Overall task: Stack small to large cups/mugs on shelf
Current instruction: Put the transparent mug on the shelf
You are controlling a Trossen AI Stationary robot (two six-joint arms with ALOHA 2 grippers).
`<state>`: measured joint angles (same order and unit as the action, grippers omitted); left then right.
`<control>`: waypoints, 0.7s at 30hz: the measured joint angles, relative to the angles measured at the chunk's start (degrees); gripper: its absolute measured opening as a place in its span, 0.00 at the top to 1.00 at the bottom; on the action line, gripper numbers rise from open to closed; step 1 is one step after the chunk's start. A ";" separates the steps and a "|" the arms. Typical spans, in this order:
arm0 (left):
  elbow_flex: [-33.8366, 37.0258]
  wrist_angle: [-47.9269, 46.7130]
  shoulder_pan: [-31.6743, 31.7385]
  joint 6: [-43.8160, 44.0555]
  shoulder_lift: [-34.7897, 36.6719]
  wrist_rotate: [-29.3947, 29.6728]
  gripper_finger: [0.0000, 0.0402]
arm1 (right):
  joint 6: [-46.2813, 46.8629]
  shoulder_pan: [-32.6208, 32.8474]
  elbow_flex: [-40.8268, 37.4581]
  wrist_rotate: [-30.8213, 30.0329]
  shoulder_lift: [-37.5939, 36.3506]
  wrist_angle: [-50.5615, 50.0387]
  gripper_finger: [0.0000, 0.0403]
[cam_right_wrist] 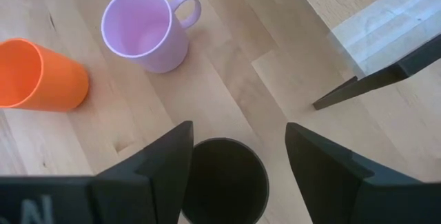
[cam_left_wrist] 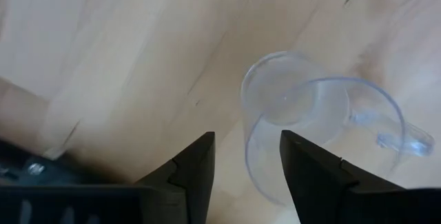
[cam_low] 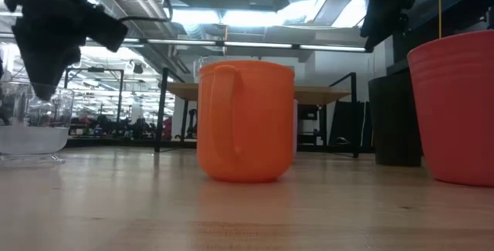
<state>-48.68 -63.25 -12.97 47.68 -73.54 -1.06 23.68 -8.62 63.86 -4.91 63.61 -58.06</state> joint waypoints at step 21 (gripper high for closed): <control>-3.12 4.16 1.00 1.73 0.33 -0.38 0.99 | -0.92 0.02 0.00 0.00 0.02 -0.02 0.42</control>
<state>-51.80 -59.09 -11.97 49.42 -73.20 -1.44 22.77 -8.60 63.86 -4.91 63.64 -58.08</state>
